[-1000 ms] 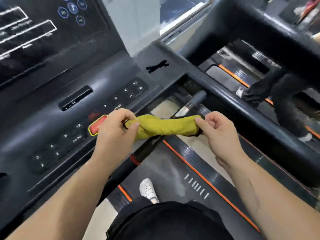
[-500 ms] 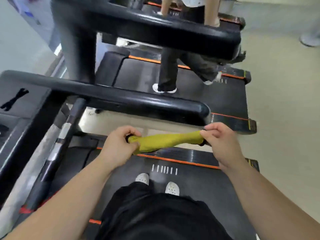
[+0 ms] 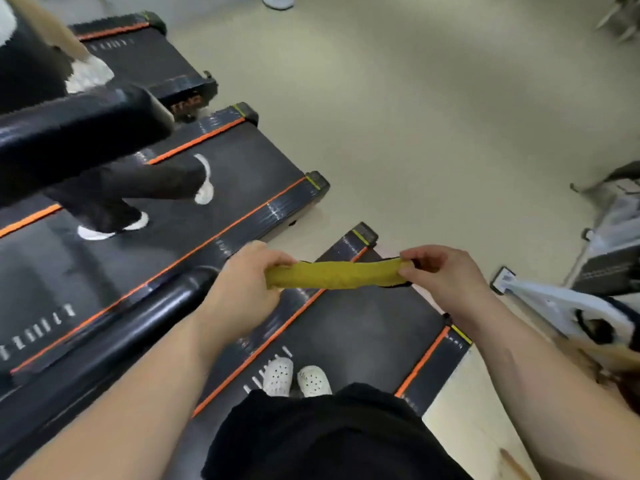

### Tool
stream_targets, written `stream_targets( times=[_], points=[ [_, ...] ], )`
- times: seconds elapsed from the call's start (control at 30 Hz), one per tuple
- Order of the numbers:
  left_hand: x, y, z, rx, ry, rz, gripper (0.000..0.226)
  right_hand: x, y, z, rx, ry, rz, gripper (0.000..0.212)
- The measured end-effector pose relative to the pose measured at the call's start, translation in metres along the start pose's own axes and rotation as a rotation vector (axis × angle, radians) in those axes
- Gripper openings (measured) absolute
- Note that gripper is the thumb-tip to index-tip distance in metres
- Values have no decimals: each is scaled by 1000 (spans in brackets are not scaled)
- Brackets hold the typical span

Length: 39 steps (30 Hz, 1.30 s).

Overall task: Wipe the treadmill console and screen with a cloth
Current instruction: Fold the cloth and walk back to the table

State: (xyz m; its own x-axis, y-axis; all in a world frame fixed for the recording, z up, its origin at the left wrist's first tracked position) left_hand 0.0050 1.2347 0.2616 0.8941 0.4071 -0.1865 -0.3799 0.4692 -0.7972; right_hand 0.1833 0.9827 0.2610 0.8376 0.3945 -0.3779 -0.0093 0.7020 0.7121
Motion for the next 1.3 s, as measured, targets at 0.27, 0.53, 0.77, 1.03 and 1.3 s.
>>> stream_targets(
  times=[0.27,0.53,0.77,1.03,1.3],
  points=[
    [92,-62,-39,186,88,-162,31,-24,-53,54,-224,-188,-143,41],
    [157,-123,-147,-138,427,2,23,-16,-155,127,-342,-216,-252,16],
    [222,-215,-249,-305,405,106,10,28,-235,232,-19,-272,-328,15],
    [300,-321,-340,-375,360,26,14,81,-285,358,402,-472,-308,19],
    [400,-372,-420,-420,420,31,8,145,-335,410,678,-614,-410,4]
  ],
)
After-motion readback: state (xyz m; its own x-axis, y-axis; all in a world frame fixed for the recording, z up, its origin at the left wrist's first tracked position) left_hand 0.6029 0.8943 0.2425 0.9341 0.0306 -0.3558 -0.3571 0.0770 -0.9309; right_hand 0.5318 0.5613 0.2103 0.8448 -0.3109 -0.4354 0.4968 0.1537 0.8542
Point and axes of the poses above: each hand's wrist, its own x-axis towards the middle knuckle, its own z-axis out of the back of the hand, y = z × x, the point moved 6 cm from there along x, towards the middle knuckle, and after that the axes turned 11 degrees about -x, right-handed, at the moved point
